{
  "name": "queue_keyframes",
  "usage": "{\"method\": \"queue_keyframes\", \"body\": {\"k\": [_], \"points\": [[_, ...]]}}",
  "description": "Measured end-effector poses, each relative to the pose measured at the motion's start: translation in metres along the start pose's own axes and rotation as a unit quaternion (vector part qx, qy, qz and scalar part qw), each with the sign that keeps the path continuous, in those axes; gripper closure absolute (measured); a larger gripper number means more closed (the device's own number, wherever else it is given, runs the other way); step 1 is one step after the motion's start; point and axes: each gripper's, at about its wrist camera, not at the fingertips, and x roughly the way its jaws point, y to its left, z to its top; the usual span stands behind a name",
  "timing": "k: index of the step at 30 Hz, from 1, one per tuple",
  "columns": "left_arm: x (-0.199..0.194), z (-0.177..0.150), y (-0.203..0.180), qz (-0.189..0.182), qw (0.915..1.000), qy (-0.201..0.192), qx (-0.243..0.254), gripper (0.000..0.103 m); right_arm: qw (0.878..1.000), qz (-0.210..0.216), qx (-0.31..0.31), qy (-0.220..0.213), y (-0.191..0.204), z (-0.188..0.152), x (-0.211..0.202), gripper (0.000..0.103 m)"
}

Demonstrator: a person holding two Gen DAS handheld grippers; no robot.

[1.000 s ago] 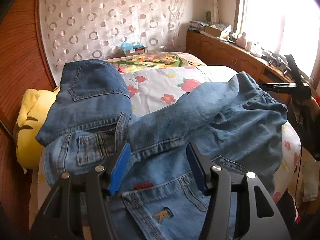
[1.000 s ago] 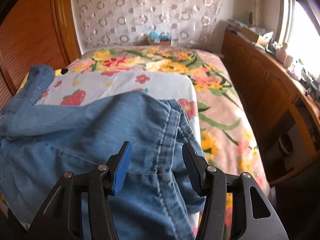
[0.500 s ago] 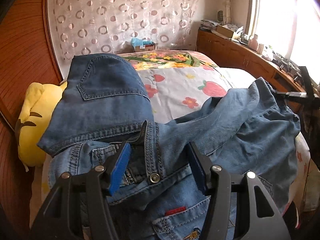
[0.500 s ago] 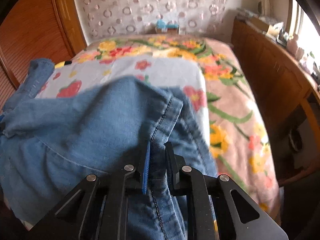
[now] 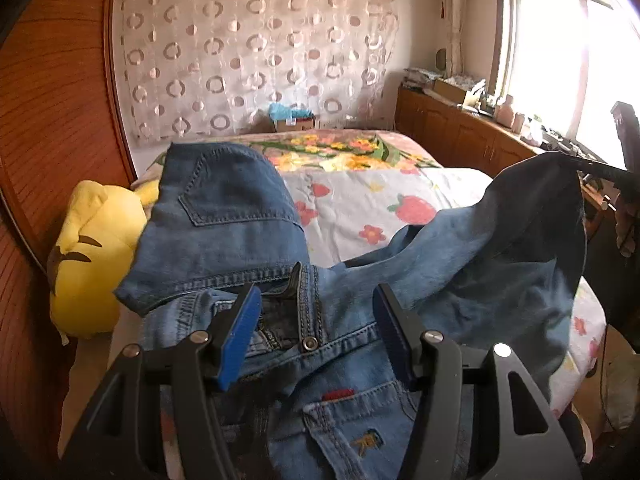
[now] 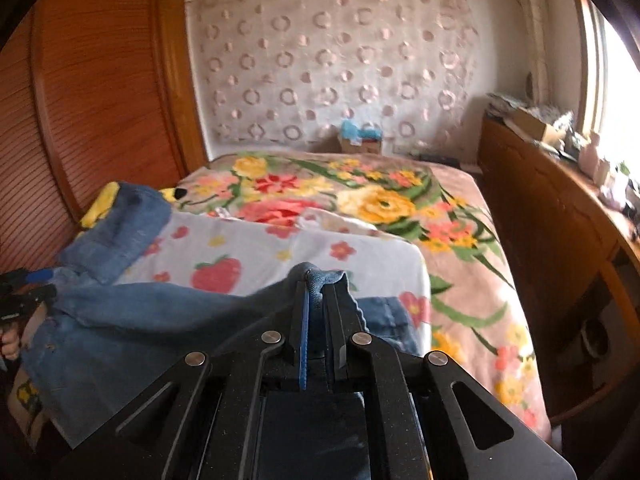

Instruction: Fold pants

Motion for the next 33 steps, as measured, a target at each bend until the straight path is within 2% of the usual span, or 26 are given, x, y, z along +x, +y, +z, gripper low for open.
{"method": "queue_keyframes", "body": {"k": [9,17,22,28,31,32,33], "points": [[-0.042,-0.007,-0.007,-0.003,0.9995,-0.032,0.003,0.045,0.998,0.033,-0.044,-0.015,0.069,0.008,-0.026,0.100],[-0.065,-0.015,-0.006,0.000,0.9989,-0.047,0.005,0.045,0.994,0.067,-0.090,-0.012,0.131,0.009,-0.027,0.100],[-0.076,-0.013,0.002,0.007,0.9984,-0.057,-0.004,0.045,0.987,0.109,-0.116,-0.026,0.179,0.026,-0.034,0.100],[-0.095,-0.017,0.021,0.021,0.9971,-0.070,-0.020,0.045,0.972,0.170,-0.153,-0.047,0.254,0.058,-0.043,0.100],[-0.103,-0.021,0.031,0.027,0.9966,-0.073,-0.028,0.045,0.971,0.172,-0.161,-0.040,0.285,0.067,-0.036,0.100],[-0.103,-0.022,0.035,0.028,0.9965,-0.073,-0.030,0.045,0.971,0.169,-0.165,-0.036,0.291,0.067,-0.033,0.092],[-0.104,-0.024,0.038,0.029,0.9964,-0.072,-0.032,0.045,0.971,0.165,-0.172,-0.029,0.298,0.066,-0.028,0.075]]}}
